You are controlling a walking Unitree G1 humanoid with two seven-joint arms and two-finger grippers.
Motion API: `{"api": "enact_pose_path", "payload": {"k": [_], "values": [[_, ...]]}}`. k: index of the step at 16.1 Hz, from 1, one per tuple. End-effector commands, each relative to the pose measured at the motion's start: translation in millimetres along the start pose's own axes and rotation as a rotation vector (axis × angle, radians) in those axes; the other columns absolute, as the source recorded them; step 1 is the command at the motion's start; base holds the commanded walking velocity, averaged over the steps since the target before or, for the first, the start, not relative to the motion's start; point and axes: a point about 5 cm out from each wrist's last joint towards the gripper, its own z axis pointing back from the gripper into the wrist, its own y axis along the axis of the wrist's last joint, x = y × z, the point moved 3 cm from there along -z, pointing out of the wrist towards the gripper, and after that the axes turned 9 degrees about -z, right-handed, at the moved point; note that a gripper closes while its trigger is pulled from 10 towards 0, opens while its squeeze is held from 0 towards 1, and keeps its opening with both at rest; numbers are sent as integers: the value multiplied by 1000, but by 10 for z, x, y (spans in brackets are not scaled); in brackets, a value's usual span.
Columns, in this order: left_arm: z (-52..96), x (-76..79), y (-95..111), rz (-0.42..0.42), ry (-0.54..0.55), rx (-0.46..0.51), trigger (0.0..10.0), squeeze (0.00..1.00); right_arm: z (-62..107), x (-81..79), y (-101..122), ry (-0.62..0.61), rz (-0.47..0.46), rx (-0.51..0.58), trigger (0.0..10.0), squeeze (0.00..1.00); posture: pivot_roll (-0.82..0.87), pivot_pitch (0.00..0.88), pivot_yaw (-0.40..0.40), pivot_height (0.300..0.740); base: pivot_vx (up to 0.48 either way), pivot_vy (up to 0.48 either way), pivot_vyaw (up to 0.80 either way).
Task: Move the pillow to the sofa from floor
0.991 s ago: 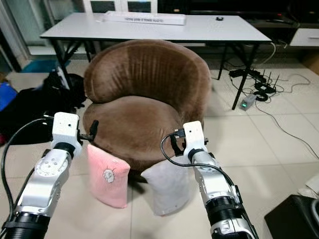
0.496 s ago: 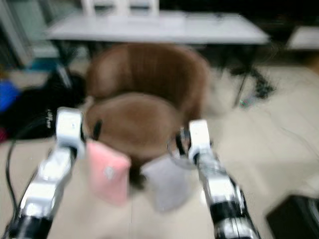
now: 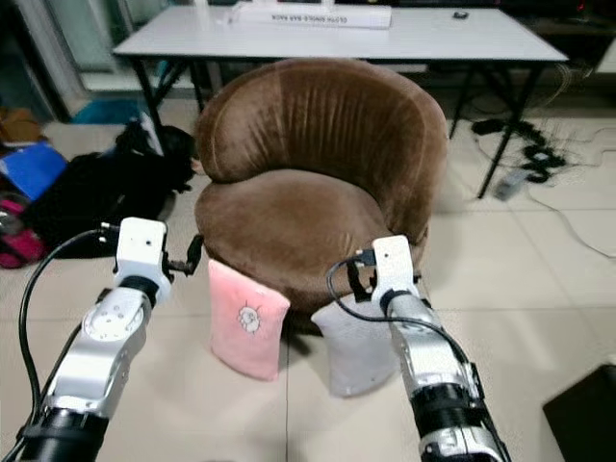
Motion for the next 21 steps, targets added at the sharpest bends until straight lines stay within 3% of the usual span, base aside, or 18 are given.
{"api": "enact_pose_path", "payload": {"k": [1,6,9,21], "values": [[2,-59,13,-17,14,3,10000,0,-15,-79,33,20,0,7,10000,0,-1,0,19,740,0,439,0],[25,-63,8,-73,8,41,10000,0,-2,-31,72,-17,-73,62,10000,0,-3,0,20,740,0,426,0],[70,-91,-24,-33,14,53,10000,0,13,5,95,-28,-95,91,10000,0,4,0,16,740,0,445,0],[91,-134,-94,-43,21,44,10000,0,16,45,28,-55,-91,71,10000,0,3,0,15,740,0,480,-658]]}}
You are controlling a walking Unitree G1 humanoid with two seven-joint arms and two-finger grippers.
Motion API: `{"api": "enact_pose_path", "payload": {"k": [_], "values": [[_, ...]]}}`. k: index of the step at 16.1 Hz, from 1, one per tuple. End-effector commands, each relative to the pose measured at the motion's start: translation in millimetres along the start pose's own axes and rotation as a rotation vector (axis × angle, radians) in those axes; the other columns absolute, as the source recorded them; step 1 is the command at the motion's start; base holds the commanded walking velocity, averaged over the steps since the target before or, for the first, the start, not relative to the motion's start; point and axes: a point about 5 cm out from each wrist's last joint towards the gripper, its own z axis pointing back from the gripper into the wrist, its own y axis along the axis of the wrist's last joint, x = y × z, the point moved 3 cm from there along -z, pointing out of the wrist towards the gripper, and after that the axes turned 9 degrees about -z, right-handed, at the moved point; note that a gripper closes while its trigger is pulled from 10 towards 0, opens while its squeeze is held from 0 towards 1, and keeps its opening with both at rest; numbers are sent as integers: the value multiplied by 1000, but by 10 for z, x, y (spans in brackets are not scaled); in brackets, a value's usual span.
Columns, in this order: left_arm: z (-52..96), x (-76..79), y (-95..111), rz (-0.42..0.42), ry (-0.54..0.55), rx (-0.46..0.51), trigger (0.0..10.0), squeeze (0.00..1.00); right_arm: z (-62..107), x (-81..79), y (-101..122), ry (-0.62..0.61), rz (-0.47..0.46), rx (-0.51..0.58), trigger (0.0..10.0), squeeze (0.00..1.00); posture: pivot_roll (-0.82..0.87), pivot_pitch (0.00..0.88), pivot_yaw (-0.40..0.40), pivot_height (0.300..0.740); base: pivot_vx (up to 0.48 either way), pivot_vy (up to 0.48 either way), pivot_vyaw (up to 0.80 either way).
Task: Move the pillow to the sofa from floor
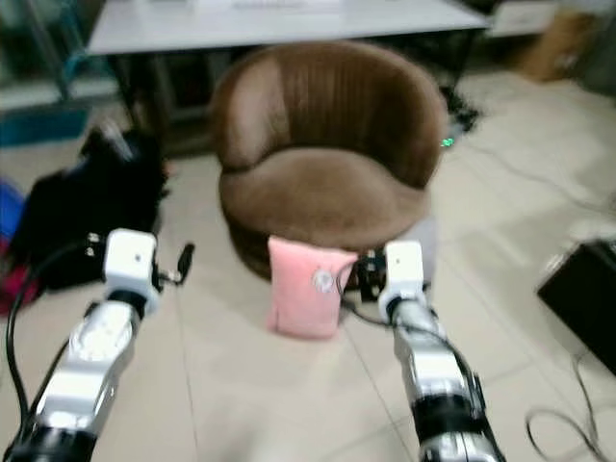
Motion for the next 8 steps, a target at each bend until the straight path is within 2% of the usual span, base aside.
{"api": "enact_pose_path", "payload": {"k": [1,8], "values": [[-9,-77,2,-16,15,0,10000,0,-22,-81,75,17,-10,25,10000,0,3,0,15,740,0,480,-800],[-26,-71,8,-20,13,-2,10000,0,-30,-87,95,15,-14,30,10000,0,6,0,13,740,0,480,-800]]}}
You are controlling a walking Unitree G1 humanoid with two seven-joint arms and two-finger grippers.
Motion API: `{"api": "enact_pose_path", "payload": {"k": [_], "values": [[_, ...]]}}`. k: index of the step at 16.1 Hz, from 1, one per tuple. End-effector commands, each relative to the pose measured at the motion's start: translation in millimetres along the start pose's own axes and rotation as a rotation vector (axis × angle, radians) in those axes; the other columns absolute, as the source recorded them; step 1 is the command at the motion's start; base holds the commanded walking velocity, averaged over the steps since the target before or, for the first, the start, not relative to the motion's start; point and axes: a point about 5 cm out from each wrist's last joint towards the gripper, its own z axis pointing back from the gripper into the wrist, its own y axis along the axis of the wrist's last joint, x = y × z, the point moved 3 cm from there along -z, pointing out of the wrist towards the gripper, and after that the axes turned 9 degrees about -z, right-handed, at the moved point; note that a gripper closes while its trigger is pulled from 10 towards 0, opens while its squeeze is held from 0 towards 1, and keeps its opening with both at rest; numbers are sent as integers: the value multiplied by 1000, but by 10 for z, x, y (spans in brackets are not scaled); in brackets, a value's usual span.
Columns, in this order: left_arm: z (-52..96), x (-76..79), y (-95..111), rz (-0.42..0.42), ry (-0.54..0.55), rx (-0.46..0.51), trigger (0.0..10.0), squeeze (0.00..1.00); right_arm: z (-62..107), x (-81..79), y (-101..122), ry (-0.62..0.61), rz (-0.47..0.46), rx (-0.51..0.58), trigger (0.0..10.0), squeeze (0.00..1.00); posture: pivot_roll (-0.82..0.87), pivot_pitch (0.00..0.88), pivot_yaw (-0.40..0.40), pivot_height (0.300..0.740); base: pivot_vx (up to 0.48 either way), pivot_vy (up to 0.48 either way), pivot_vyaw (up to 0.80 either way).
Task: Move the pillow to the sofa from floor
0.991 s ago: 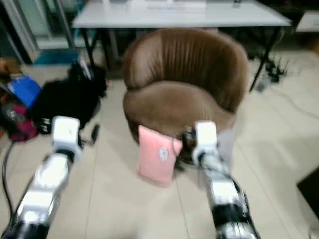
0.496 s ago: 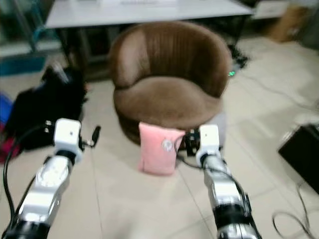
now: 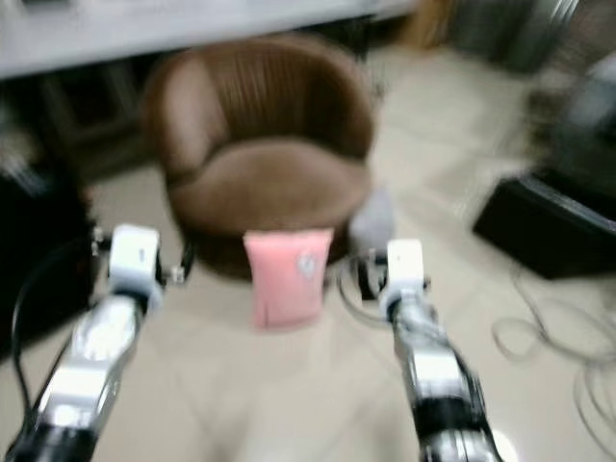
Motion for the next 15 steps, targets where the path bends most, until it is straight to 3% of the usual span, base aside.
{"api": "enact_pose_path", "payload": {"k": [1,15], "values": [[4,-69,-11,-10,15,-4,10000,0,-25,-85,89,20,-11,28,10000,0,5,0,13,740,0,480,-800],[-19,-66,7,-10,23,-1,10000,0,-41,-87,94,18,-15,26,10000,0,8,0,13,740,0,480,-800]]}}
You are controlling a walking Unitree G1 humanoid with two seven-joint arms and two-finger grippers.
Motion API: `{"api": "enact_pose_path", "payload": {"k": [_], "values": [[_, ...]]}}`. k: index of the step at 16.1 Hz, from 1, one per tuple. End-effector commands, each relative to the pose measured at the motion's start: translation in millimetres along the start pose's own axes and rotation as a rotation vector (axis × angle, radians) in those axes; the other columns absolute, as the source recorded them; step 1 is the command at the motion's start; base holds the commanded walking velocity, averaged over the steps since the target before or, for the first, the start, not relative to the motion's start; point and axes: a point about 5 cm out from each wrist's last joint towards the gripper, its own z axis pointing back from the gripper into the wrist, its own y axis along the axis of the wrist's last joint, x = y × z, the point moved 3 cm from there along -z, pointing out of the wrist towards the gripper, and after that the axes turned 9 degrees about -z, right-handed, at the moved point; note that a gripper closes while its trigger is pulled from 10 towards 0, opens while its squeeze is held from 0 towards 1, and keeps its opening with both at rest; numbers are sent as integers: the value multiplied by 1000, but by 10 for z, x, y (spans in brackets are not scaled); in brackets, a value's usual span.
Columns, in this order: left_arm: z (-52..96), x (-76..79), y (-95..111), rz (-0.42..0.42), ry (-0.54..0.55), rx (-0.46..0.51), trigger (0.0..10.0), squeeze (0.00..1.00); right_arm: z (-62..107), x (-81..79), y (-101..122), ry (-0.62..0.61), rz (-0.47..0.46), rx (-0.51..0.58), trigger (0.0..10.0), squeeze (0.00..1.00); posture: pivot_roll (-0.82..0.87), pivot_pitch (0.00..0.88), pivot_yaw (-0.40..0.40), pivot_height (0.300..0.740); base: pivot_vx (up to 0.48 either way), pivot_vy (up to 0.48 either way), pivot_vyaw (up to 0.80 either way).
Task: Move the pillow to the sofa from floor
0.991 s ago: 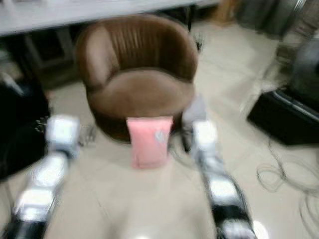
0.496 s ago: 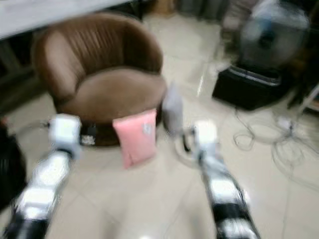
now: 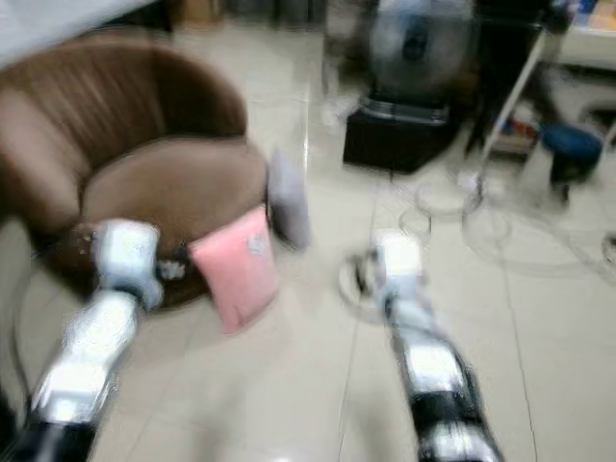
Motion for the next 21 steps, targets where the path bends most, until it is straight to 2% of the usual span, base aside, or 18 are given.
{"api": "enact_pose_path", "payload": {"k": [1,18,21], "values": [[-2,-104,20,-20,27,8,10000,0,-21,-86,81,21,-13,28,10000,0,8,0,13,740,0,480,-800],[30,-123,-17,-19,38,-1,10000,0,-37,-138,74,45,-1,23,10000,0,23,0,-2,740,0,480,-800],[35,-115,-18,-17,38,-1,10000,0,-32,-185,111,82,16,45,10000,0,22,0,-3,740,0,480,-233]]}}
